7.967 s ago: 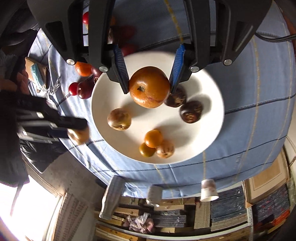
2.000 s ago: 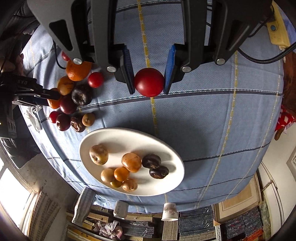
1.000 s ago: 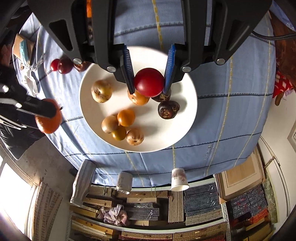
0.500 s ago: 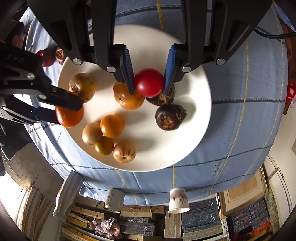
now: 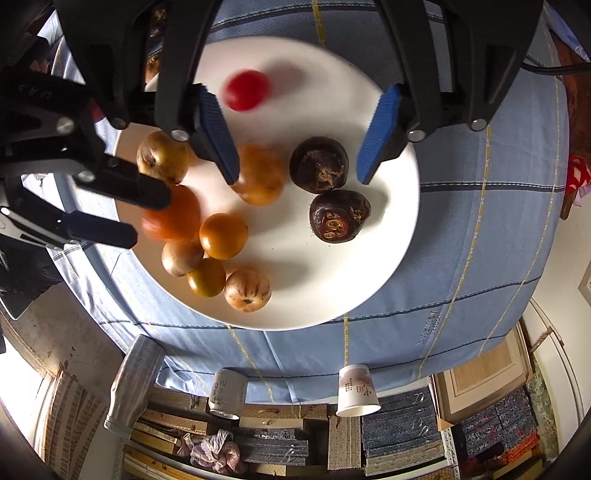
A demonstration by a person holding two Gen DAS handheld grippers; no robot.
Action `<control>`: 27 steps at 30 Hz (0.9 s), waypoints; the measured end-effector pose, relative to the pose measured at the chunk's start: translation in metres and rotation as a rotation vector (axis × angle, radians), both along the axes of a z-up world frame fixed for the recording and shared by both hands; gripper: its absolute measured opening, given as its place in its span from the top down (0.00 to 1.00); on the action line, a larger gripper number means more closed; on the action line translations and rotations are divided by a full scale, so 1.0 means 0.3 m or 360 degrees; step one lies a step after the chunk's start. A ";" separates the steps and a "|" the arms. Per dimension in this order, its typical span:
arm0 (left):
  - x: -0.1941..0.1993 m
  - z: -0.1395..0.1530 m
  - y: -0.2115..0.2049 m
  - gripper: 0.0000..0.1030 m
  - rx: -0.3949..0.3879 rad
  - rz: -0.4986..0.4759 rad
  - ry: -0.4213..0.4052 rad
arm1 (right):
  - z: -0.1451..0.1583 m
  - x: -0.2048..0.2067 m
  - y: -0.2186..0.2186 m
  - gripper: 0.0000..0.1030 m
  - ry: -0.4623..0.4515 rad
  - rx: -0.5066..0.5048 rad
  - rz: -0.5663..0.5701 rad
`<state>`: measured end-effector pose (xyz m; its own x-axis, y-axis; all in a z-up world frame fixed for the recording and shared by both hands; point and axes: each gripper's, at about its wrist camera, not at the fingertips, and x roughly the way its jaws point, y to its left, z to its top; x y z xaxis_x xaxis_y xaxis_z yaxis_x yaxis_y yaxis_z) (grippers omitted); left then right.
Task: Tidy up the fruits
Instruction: 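Lower both fruits onto the white plate and open both tools, then grasp a tangerine with the left tool while the right tool grasps a yellow-orange pear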
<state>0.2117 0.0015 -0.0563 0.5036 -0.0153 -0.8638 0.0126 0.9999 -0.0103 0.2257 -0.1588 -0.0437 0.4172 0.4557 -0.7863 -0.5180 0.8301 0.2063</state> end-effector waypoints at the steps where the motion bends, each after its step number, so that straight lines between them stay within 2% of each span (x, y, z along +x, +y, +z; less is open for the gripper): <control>1: -0.007 0.008 0.003 0.33 -0.0001 0.0006 -0.0007 | 0.013 -0.008 -0.007 0.47 -0.0009 0.0003 -0.0004; 5: -0.054 0.044 0.021 0.29 -0.0002 0.0037 -0.0032 | 0.056 -0.050 -0.048 0.47 -0.0043 0.0020 -0.0031; 8: -0.104 0.060 0.037 0.25 -0.0002 0.0060 -0.0034 | 0.089 -0.107 -0.103 0.42 -0.0068 0.0032 -0.0074; 13: -0.219 0.067 0.056 0.23 -0.0021 0.0088 -0.0021 | 0.103 -0.209 -0.197 0.40 -0.0073 0.0030 -0.0147; 21: -0.400 0.021 0.026 0.19 -0.0036 0.0047 0.0059 | 0.049 -0.376 -0.345 0.35 0.0025 0.0041 -0.0292; 27: -0.499 -0.011 -0.022 0.17 -0.0043 -0.0040 0.0096 | -0.021 -0.496 -0.435 0.34 0.0173 0.0083 -0.0416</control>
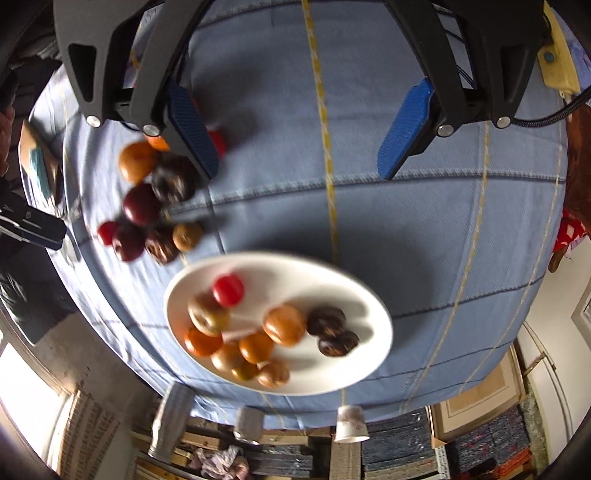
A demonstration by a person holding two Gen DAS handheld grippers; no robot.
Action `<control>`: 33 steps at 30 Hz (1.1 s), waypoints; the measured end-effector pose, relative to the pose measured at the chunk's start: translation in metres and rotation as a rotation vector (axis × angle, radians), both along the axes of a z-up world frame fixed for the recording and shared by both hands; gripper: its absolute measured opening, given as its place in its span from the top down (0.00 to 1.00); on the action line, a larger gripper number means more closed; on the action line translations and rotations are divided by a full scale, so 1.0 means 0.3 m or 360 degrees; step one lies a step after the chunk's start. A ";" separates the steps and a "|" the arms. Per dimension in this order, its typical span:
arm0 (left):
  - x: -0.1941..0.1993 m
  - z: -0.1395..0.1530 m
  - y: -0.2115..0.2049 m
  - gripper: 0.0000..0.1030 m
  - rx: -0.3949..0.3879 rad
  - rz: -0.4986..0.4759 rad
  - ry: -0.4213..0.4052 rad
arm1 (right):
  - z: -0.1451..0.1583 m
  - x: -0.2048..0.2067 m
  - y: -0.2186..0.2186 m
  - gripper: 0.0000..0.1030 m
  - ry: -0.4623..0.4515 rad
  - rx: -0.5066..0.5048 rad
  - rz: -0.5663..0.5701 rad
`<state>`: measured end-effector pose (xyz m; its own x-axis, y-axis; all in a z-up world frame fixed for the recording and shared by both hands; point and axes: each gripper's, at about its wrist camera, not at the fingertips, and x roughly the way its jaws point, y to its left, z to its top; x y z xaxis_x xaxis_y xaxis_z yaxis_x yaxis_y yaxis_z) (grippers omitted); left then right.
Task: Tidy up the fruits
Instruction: 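Grasp a tangerine with the left tool while the right tool grasps a yellow-orange pear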
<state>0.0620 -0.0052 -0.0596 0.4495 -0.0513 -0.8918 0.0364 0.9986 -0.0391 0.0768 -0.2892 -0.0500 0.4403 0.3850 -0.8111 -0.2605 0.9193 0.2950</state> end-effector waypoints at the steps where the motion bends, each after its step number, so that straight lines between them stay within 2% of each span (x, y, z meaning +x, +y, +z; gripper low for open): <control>1: -0.011 0.000 -0.006 0.17 -0.0009 -0.0013 -0.0003 | -0.006 -0.016 -0.012 0.34 0.0008 -0.0002 -0.0011; 4: -0.039 0.009 -0.031 0.16 -0.0051 -0.0066 -0.0025 | -0.018 -0.061 -0.051 0.34 0.0028 -0.0018 -0.0044; 12: -0.053 0.001 -0.143 0.16 -0.0060 -0.0231 -0.0012 | -0.027 -0.118 -0.132 0.31 0.0057 -0.0010 -0.0129; 20: -0.053 -0.051 -0.232 0.16 -0.0136 -0.0380 0.0091 | -0.044 -0.144 -0.194 0.30 0.0095 -0.0019 -0.0193; 30: -0.058 -0.102 -0.240 0.17 -0.0228 -0.0337 0.0178 | -0.067 -0.145 -0.202 0.29 0.0130 -0.0040 -0.0147; 33: -0.057 -0.116 -0.249 0.27 -0.0216 -0.0325 0.0197 | -0.070 -0.142 -0.208 0.29 0.0136 -0.0051 -0.0138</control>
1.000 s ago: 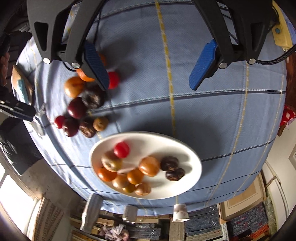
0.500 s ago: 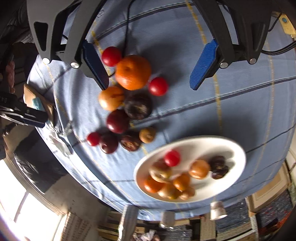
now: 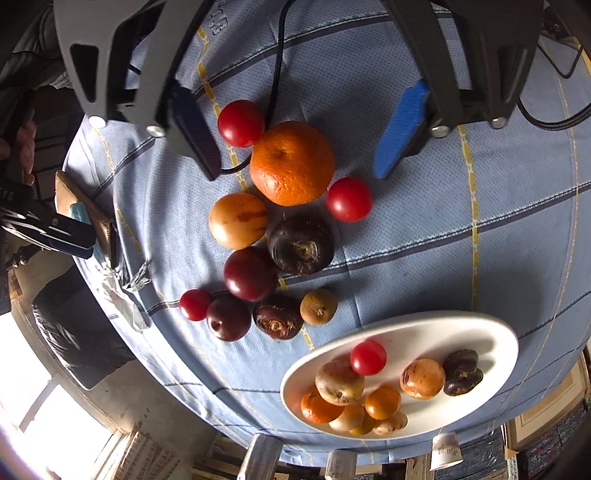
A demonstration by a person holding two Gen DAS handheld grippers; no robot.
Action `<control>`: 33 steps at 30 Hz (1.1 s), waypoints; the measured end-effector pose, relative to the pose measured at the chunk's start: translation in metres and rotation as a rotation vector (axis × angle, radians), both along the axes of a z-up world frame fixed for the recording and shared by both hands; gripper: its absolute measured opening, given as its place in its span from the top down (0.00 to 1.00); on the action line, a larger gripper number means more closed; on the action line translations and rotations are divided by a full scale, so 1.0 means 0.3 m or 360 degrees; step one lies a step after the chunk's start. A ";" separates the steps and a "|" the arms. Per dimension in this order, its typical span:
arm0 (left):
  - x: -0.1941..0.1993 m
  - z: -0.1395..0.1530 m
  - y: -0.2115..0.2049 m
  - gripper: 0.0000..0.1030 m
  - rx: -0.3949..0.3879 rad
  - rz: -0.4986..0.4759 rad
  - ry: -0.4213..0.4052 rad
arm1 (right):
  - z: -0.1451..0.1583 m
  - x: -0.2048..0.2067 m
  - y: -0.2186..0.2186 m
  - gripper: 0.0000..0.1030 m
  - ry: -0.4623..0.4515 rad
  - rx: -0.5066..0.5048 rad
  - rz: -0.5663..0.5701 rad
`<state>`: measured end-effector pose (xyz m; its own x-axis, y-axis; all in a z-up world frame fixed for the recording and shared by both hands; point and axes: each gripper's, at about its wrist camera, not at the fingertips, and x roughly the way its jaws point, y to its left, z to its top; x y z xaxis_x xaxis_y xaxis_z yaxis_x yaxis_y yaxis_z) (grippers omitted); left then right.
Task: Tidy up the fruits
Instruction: 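Grasp a tangerine with the left tool while the right tool grasps a yellow-orange pear, then carry both fruits onto the white plate and open both tools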
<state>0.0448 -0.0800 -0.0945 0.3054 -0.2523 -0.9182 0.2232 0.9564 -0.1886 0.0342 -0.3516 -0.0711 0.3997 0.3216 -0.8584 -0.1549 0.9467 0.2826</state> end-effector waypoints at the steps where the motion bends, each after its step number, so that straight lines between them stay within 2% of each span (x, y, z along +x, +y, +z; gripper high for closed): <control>1: 0.001 -0.006 -0.002 0.33 0.0009 0.0004 0.0009 | -0.001 0.002 -0.002 0.29 0.0002 -0.0003 0.0005; 2: 0.002 -0.012 -0.003 0.39 0.0013 0.0010 0.0018 | 0.000 0.002 -0.005 0.29 0.0002 -0.0004 0.0008; 4: 0.006 -0.025 -0.004 0.43 0.0008 0.0025 0.0043 | 0.000 0.004 -0.009 0.29 0.0002 -0.0009 0.0019; 9: 0.007 -0.042 0.003 0.44 -0.0005 0.0074 0.0055 | 0.000 0.013 -0.013 0.29 0.0000 -0.0020 0.0053; 11: 0.002 -0.037 0.003 0.55 -0.0041 0.0081 0.0041 | 0.000 0.016 -0.012 0.29 -0.0001 -0.0021 0.0067; 18: -0.031 0.010 0.052 0.55 0.0040 0.0160 -0.0047 | -0.002 0.033 0.067 0.29 -0.0022 0.0000 0.0189; 27: -0.106 0.076 0.276 0.55 0.0140 0.0358 -0.0095 | -0.024 0.052 0.328 0.29 -0.0012 0.0058 0.0467; 33: -0.129 0.097 0.382 0.55 0.0152 0.0432 -0.0114 | -0.042 0.069 0.417 0.31 0.0006 0.0033 0.0498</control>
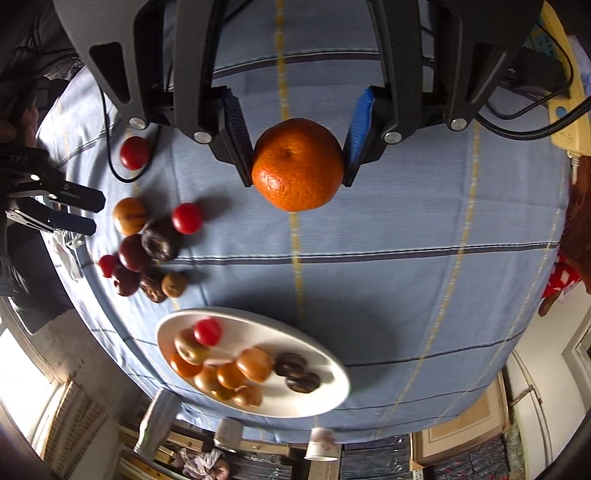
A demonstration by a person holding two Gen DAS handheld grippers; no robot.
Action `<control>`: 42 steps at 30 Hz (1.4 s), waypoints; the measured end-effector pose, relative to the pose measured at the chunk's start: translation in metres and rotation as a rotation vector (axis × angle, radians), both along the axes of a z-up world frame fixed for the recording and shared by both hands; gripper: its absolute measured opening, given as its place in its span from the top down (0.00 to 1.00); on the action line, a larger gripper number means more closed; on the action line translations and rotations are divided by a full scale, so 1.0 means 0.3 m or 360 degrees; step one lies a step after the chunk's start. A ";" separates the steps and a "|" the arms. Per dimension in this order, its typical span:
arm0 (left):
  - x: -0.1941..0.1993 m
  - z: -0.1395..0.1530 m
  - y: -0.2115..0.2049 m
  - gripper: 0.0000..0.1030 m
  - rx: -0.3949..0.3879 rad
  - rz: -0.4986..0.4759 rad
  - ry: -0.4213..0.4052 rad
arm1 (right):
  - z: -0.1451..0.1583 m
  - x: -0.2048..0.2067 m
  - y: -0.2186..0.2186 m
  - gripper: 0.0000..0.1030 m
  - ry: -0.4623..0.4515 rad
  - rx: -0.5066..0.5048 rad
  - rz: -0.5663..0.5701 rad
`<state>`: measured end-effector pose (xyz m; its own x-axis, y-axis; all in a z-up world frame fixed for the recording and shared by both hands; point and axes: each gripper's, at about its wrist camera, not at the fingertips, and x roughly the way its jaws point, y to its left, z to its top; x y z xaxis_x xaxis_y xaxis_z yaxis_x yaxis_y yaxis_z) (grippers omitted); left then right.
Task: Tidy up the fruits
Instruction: 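Carry both fruits onto the white plate and open both tools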
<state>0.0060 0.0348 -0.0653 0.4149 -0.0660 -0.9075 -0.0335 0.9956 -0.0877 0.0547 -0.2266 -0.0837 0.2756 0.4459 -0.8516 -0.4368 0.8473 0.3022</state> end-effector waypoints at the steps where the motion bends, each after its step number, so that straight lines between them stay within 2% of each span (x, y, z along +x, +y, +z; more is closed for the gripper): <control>1: 0.000 0.001 0.013 0.55 0.0001 0.0002 0.0001 | -0.009 0.005 0.007 0.34 0.0015 -0.0006 -0.0008; 3: 0.000 0.002 0.023 0.55 0.0006 -0.0002 0.0001 | -0.028 0.017 0.017 0.46 0.0046 -0.0017 -0.0023; 4: -0.001 0.003 0.029 0.55 0.0008 -0.0005 0.0000 | -0.035 0.021 0.021 0.48 0.0055 -0.0024 -0.0029; 11: -0.001 0.001 0.075 0.55 0.0027 0.0003 0.0015 | -0.066 0.026 0.065 0.51 0.0065 -0.0050 -0.0028; 14: -0.001 0.001 0.087 0.55 0.0033 -0.0001 0.0016 | -0.070 0.026 0.073 0.60 0.0032 -0.0086 -0.0022; 20: 0.017 -0.005 0.082 0.55 0.0015 -0.0008 0.0018 | -0.059 0.008 0.072 0.61 0.0003 -0.0115 0.0000; 29: 0.106 -0.006 -0.020 0.55 -0.0032 -0.0101 -0.0020 | 0.040 0.015 -0.010 0.61 -0.0109 -0.0136 -0.0045; 37: 0.275 0.050 -0.084 0.55 -0.0040 -0.0126 -0.0111 | 0.173 0.168 0.003 0.61 -0.0263 -0.0092 -0.0059; 42: 0.380 0.071 -0.098 0.55 -0.0014 -0.0132 -0.0142 | 0.205 0.279 0.075 0.61 -0.0303 -0.0050 -0.0011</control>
<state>0.1199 0.0055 -0.0441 0.4865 -0.1116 -0.8665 0.0575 0.9938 -0.0957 0.1385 -0.2040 -0.0223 0.4361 0.4175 -0.7972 -0.4778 0.8581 0.1880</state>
